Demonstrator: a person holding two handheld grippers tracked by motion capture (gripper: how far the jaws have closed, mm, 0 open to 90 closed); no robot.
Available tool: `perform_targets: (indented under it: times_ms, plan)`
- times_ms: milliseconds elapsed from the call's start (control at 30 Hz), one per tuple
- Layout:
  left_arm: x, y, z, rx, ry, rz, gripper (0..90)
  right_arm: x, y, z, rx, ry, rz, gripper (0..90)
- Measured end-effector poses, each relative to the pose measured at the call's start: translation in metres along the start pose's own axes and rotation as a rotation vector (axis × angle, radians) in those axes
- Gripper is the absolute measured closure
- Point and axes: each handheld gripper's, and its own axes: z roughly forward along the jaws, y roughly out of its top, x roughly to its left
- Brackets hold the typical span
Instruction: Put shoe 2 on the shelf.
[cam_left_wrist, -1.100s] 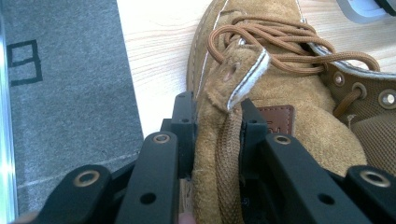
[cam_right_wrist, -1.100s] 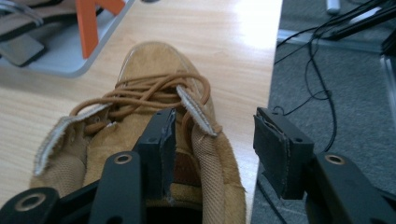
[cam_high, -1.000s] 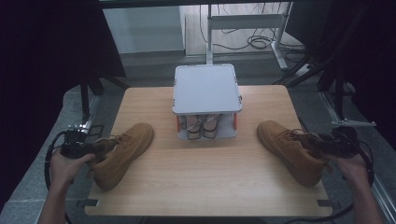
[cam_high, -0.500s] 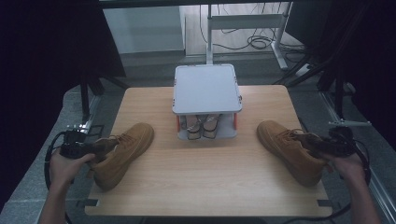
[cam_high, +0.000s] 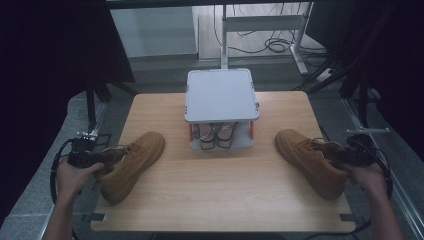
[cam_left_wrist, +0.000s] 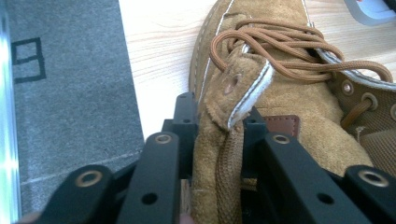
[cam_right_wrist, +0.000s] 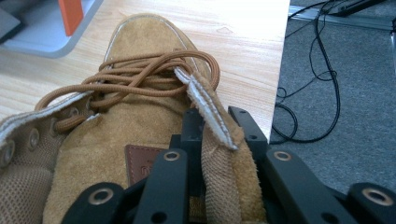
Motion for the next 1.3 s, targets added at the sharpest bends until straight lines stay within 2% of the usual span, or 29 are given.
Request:
perform_targets:
  times_ms: [167, 333, 500, 700, 800, 1033, 1167, 1300]
  plan:
    - [-0.003, -0.003, -0.002, -0.024, -0.022, 0.005, 78.5, 0.000, -0.002, -0.001, -0.024, 0.006, 0.022, 78.9]
    - [-0.003, -0.008, -0.006, -0.070, -0.075, -0.022, 79.1, 0.002, -0.005, -0.002, -0.056, 0.009, 0.044, 80.0]
    - [-0.011, -0.006, -0.013, -0.126, -0.111, -0.025, 79.1, 0.004, -0.007, -0.006, -0.109, 0.049, 0.078, 80.9]
    - [-0.025, 0.000, -0.021, -0.146, -0.122, 0.008, 79.1, 0.012, -0.006, -0.011, -0.154, 0.059, 0.072, 81.1]
    - [-0.029, 0.001, -0.026, -0.165, -0.144, 0.012, 79.1, 0.014, -0.006, -0.013, -0.175, 0.054, 0.071, 81.2]
    - [-0.030, 0.005, -0.042, -0.249, -0.200, -0.023, 79.1, 0.015, -0.003, -0.025, -0.243, 0.071, 0.084, 81.2]
    - [-0.032, 0.006, -0.054, -0.307, -0.213, -0.037, 78.9, 0.016, 0.001, -0.036, -0.296, 0.098, 0.109, 81.2]
    - [-0.031, 0.009, -0.058, -0.339, -0.231, -0.061, 79.0, 0.019, 0.004, -0.044, -0.336, 0.138, 0.146, 81.0]
